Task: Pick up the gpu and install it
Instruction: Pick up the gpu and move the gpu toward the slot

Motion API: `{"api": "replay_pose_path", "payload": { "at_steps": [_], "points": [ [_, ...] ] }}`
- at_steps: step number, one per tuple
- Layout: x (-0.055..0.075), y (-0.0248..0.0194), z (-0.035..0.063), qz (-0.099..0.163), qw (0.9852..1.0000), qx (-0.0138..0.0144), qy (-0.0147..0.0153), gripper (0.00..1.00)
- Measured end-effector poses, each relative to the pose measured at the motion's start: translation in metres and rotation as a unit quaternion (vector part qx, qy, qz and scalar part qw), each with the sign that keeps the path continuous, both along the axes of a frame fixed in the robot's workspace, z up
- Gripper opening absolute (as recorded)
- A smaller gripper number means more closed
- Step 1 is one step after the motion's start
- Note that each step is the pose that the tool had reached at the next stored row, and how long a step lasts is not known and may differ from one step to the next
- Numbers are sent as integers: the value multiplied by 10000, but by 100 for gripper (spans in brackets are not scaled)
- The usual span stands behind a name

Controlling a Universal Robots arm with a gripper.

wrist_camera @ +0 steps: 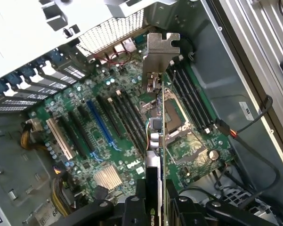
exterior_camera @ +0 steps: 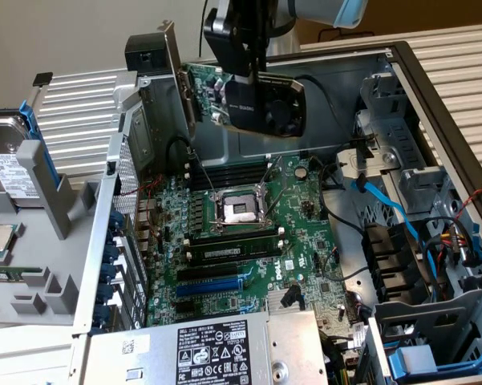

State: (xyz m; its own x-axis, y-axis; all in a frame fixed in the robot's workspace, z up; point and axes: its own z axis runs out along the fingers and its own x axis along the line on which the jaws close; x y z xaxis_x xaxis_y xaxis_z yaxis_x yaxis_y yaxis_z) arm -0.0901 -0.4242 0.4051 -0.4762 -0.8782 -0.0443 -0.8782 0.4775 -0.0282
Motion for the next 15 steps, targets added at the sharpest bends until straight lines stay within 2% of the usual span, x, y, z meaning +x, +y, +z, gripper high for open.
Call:
{"api": "replay_pose_path", "payload": {
  "at_steps": [3, 7, 11, 15],
  "points": [
    [0, 0, -10, 273, 9996, 0, 0, 27],
    [0, 0, -26, 637, 9980, 0, 0, 27],
    [1, 0, -47, 993, 9951, 1, 0, 27],
    [4, 0, -75, 1326, 9912, 18, 2, 27]
  ]
}}
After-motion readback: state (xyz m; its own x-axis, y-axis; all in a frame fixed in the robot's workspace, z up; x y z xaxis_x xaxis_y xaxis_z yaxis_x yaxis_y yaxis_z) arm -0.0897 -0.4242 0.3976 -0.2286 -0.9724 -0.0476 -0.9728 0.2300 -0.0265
